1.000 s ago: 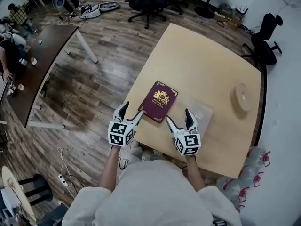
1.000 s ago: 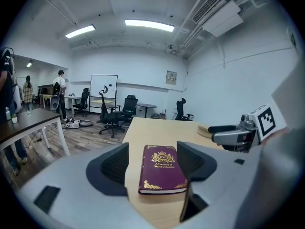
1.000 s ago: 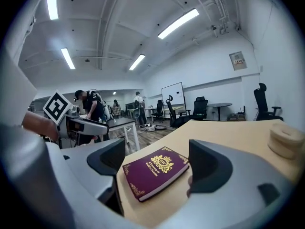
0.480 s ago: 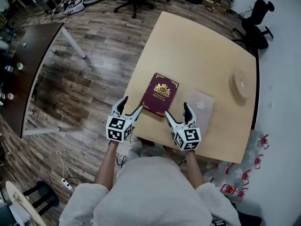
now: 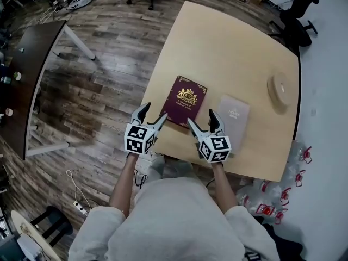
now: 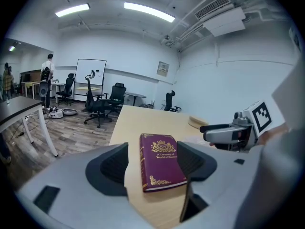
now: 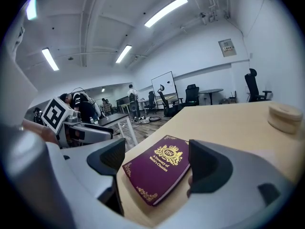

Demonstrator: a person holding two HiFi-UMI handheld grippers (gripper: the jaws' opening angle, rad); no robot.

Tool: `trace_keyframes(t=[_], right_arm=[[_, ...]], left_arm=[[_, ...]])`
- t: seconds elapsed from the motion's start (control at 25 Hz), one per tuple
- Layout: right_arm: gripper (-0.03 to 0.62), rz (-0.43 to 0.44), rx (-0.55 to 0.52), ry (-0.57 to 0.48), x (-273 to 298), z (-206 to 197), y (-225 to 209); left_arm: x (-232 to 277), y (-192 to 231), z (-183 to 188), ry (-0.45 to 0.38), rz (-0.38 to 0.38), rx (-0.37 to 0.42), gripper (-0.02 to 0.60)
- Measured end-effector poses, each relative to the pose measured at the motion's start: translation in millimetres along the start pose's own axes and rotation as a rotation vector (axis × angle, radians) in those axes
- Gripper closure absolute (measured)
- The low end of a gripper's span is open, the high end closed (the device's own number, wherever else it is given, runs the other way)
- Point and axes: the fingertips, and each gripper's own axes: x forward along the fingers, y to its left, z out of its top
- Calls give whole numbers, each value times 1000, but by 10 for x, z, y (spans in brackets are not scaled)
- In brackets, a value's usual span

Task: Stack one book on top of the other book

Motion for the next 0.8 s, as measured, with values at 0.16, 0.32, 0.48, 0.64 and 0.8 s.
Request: trace_keyframes(t=[0.16,0.32,0.48,0.64,0.8], right_arm=[[192,-5,65,32,130,-128,-79],[192,-9,131,68,257,-267,-147],[192,-18,179,109,401,-411,-210],[192,-31,217,154,498,-564,-266],[192,-45,250,185,538,-696,-310]], left_arm=[[159,15,-62,21,-14,-16,262],[305,29,-137,50,-31,-34,262],[432,72,-224,79,-43,-51,263],[533,89,-293,106,-54,-62,262],[630,87,-382,132,-63,-75,262]])
